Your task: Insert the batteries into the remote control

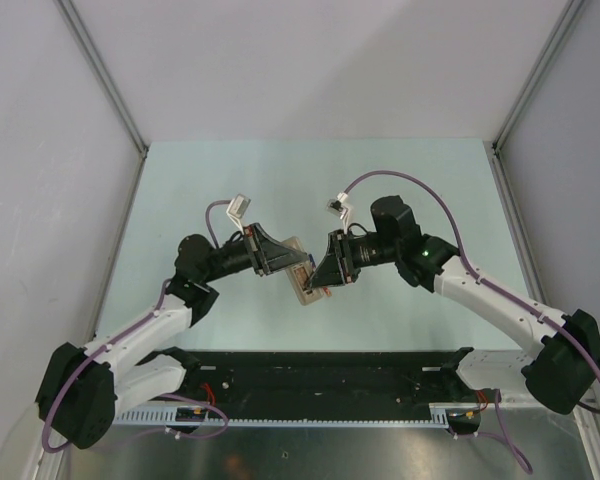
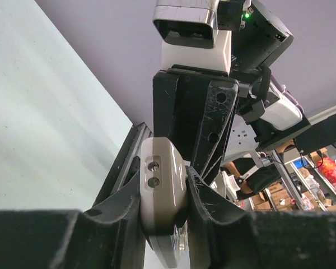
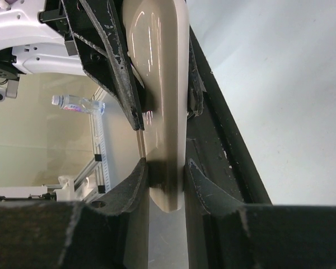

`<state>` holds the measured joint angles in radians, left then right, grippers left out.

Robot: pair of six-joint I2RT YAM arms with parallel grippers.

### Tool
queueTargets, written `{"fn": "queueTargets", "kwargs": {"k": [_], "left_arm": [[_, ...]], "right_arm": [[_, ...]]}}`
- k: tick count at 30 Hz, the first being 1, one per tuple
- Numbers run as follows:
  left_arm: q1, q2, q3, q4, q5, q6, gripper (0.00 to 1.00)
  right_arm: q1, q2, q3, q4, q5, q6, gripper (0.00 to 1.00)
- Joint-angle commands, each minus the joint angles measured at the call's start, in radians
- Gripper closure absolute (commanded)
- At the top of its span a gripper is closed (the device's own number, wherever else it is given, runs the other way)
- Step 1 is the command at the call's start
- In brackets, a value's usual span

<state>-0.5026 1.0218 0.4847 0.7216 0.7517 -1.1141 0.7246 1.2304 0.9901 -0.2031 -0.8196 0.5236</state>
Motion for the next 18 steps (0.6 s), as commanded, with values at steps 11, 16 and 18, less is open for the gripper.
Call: {"fn": "queueTargets", "kwargs": {"k": [11,16,18], "left_arm": [[0.007,-0.032,-0.031,0.024,-0.107,0.0,1.0],[0.007,-0.009,-0.054,0.022,-0.118,-0.029,1.0],[0.009,-0.011,-0.055,0.022,-0.121,-0.032,1.0]], "right_arm": [[-0.004,-0.025,0.057,-0.022,0.076,0.023,0.33],[-0.082,-0.072,0.142,-0.163,0.141,-0.023,0.16],[-0.096,-0.091,0.171,-0.2,0.201,-0.049,0.16]]}}
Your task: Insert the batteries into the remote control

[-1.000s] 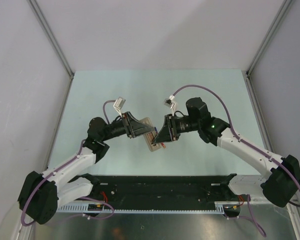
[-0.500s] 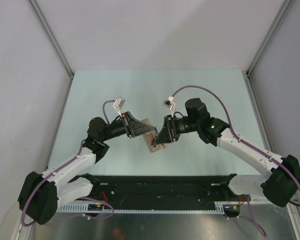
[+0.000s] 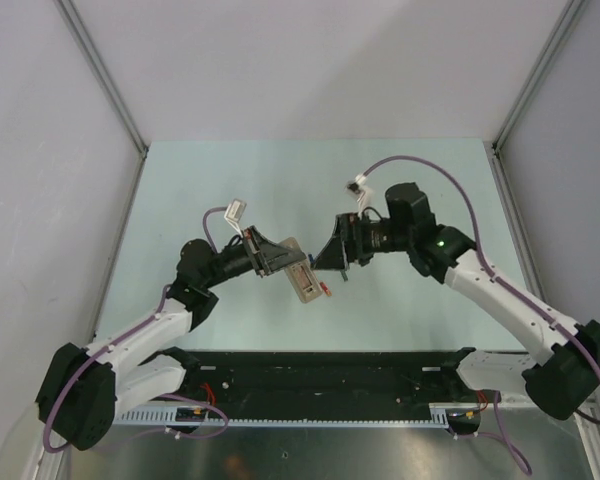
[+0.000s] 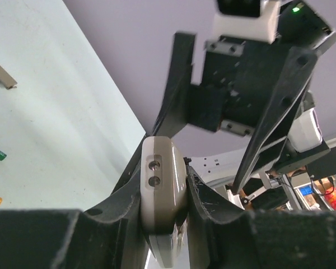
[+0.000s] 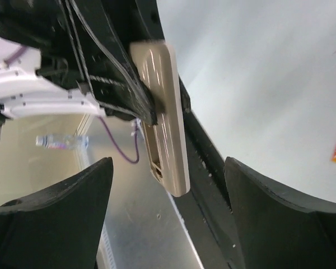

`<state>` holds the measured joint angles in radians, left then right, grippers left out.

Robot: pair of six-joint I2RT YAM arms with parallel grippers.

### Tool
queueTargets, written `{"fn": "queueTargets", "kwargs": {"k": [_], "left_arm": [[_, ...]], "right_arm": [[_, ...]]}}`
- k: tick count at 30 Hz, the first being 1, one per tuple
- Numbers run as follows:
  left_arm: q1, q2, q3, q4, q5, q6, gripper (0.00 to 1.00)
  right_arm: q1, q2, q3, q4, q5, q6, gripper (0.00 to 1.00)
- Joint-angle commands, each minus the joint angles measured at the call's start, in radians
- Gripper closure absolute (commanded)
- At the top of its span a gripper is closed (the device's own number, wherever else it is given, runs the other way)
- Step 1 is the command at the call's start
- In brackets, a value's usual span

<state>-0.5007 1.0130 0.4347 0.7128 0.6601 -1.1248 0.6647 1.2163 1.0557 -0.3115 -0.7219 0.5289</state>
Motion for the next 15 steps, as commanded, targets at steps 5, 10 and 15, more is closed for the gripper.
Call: {"fn": "queueTargets", "kwargs": {"k": [5,10,15], "left_arm": [[0.011,-0.027,-0.005,0.031,-0.042,-0.059,1.0],[0.017,-0.047,-0.04,0.031,-0.047,-0.107,1.0],[0.036,-0.128,-0.111,0.031,-0.054,-0.124,1.0]], "right_arm": [[-0.013,-0.106,0.104,-0.225,0.296,-0.102,0.18],[0.036,-0.029,0.079,-0.388,0.754,-0.133,0.27],[0.084,0.083,0.059,-0.36,0.878,-0.145,0.44]]}}
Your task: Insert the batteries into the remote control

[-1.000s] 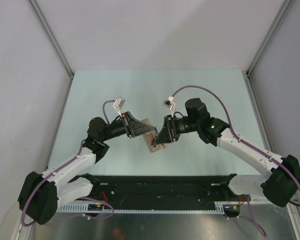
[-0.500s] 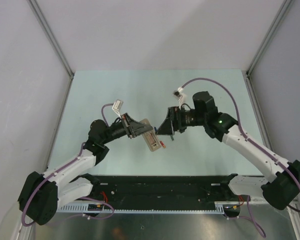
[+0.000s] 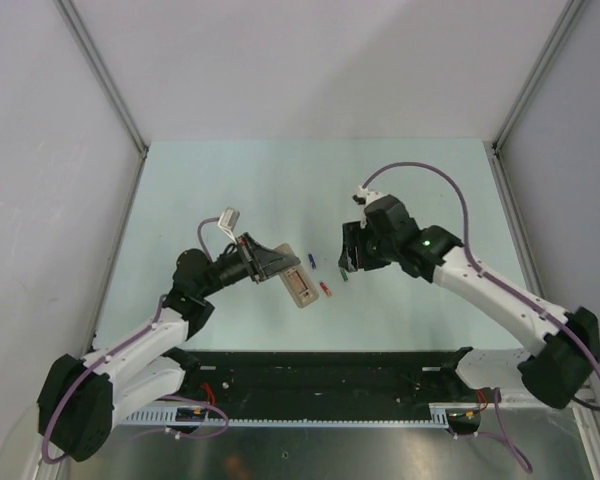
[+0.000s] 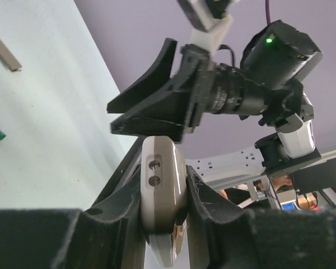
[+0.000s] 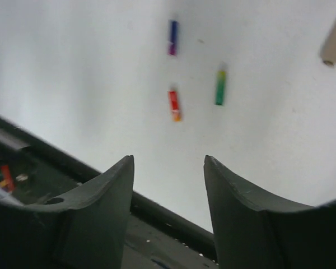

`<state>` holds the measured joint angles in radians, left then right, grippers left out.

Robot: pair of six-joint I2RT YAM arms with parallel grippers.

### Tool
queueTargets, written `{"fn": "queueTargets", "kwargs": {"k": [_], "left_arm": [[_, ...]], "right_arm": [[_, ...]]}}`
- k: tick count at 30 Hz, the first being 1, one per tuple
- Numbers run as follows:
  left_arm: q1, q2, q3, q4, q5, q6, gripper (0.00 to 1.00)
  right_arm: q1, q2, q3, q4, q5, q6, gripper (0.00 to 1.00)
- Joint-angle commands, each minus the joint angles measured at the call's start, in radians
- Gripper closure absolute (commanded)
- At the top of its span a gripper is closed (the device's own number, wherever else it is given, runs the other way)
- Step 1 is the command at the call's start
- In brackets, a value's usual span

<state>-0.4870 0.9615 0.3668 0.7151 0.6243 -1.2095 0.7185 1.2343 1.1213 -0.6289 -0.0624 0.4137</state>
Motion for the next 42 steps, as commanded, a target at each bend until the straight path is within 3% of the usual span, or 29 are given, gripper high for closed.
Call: {"fn": "queueTargets", "kwargs": {"k": [1,11,20,42], "left_arm": [[0.025,-0.093,-0.052,0.029,-0.017,-0.039,1.0],[0.05,-0.17,-0.115,0.029,-0.011,-0.039,1.0],[0.05,-0.179,-0.123,0.029,-0.014,-0.032,1.0],[0.051,-0.195,-0.146,0.029,-0.024,-0.038,1.0]], "right_arm": [[0.03,0.085,-0.006,-0.038,0.217,-0.042,0.46],[0.059,0.336,-0.028,0.047,0.237,-0.044,0.54],[0.047,0.493,-0.02,0.136,0.256,-0.004,0.46],[0.029,0.593,-0.02,0.201,0.268,-0.042,0.63]]}}
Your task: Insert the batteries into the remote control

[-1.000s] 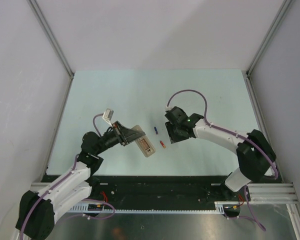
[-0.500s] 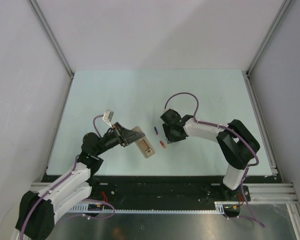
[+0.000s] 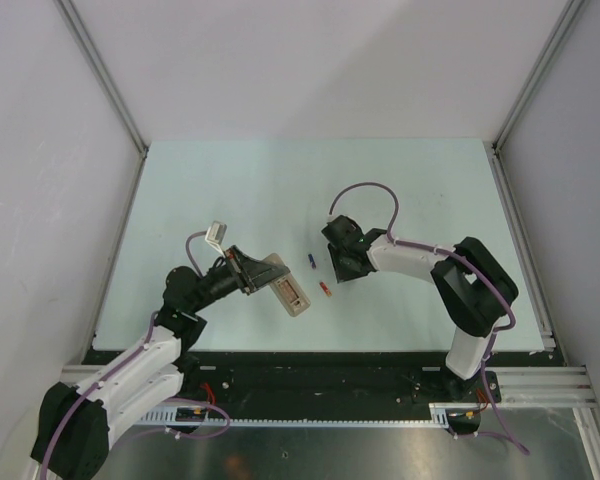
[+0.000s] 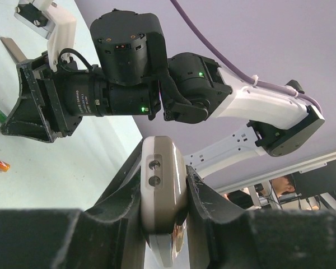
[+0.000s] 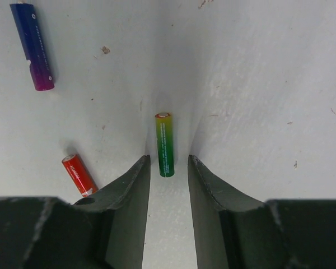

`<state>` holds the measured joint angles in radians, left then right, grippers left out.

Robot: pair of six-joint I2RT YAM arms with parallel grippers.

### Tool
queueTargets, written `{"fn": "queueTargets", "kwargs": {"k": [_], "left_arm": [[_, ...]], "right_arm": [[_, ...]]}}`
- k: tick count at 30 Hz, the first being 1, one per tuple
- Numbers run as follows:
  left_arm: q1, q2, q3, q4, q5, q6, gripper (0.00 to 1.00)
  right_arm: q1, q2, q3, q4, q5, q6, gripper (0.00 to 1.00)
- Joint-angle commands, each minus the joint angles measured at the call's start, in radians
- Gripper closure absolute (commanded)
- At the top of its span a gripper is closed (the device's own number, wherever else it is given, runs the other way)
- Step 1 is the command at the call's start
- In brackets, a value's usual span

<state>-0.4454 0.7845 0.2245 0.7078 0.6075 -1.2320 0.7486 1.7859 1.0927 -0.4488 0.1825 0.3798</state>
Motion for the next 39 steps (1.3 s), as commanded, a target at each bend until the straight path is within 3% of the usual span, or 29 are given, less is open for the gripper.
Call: {"fn": "queueTargets", "kwargs": {"k": [1,7,15,25,35,39], "left_arm": [[0.01,-0.018,-0.004,0.036,-0.008,-0.017,1.0],[0.01,-0.018,-0.005,0.036,-0.003,-0.018,1.0],[0.01,-0.019,-0.007,0.036,-0.005,-0.017,1.0],[0.01,-0.019,-0.007,0.036,-0.003,-0.02,1.0],[0.01,-0.022,-0.008,0.036,-0.005,-0.021,1.0],[0.01,-0.024,-0.01,0.036,-0.006,-0.021,1.0]], "right_arm": [[-0.003,0.043,0.01,0.022,0.018,-0.01,0.64],[-0.002,0.04,0.009,0.013,0.012,-0.007,0.68],[0.009,0.026,0.009,-0.014,0.011,-0.009,0.66],[0.017,0.027,0.009,-0.044,0.003,-0.013,0.73],[0.023,0.018,0.009,-0.06,0.009,-0.009,0.67],[0.023,0.023,0.009,-0.059,0.002,-0.009,0.77]]}}
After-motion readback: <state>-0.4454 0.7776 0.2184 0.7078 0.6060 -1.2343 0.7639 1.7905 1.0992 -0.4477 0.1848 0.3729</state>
